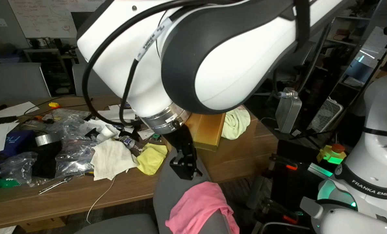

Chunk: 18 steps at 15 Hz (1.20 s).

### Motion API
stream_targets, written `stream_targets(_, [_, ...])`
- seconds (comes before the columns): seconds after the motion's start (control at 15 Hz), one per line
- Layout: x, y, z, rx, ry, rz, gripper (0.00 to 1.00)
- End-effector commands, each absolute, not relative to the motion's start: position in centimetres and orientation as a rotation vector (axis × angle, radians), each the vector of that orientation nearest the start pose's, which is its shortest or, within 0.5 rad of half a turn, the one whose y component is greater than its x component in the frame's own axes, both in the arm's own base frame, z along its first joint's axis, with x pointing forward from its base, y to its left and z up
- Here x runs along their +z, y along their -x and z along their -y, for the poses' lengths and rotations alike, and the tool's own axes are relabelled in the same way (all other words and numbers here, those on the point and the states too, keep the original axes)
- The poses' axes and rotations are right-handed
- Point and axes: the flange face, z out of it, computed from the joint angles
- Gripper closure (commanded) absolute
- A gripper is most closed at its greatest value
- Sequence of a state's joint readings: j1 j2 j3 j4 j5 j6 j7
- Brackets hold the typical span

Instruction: Put the towels on the table

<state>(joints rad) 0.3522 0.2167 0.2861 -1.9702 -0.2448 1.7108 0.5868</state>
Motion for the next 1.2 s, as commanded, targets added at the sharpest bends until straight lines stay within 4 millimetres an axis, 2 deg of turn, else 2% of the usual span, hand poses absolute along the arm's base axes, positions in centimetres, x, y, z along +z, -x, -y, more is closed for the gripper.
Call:
stream_targets(0.0, [32.5, -44.6, -31.0, 0.568, 3.477, 0.249, 0.0])
stream_targets(0.53, [29.1, -42.1, -32.7, 0.716, 3.488, 0.396, 0.0])
stream_targets(0.73, [28.4, -40.7, -33.5, 0.821, 3.451, 0.591, 0.0])
stream_targets(0.87, [28.2, -40.0, -34.2, 0.796, 3.45, 0.682, 0.0])
stream_targets(1.13, [28.3, -39.7, -35.2, 0.682, 3.468, 0.743, 0.0])
